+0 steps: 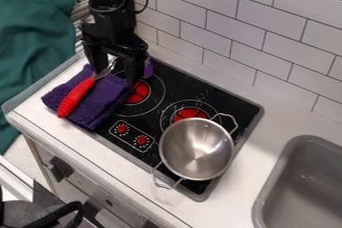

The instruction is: Move something to the silver pot

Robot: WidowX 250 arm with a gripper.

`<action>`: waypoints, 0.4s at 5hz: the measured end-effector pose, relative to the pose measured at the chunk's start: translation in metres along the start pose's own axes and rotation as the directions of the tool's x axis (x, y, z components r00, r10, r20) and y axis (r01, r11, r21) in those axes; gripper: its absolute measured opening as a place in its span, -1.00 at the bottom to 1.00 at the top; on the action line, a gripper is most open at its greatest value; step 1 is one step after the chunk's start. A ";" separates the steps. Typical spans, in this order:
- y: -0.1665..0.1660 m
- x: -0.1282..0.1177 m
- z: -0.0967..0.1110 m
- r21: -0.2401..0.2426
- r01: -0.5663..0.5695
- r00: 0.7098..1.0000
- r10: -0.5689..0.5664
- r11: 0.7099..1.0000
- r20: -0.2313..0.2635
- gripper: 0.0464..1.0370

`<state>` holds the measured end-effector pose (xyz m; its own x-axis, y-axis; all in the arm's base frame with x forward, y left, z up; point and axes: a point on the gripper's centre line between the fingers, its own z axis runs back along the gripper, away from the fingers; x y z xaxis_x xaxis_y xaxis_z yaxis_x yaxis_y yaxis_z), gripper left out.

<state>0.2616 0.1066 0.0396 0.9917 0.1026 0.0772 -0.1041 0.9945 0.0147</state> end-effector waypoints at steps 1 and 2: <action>-0.001 -0.003 -0.008 -0.011 -0.008 1.000 0.008 1.000 -0.026 0.93; 0.002 0.021 -0.025 -0.026 -0.053 0.999 0.053 0.998 0.000 0.93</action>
<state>0.2841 0.1115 0.0166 0.9848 0.1553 0.0783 -0.1545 0.9879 -0.0152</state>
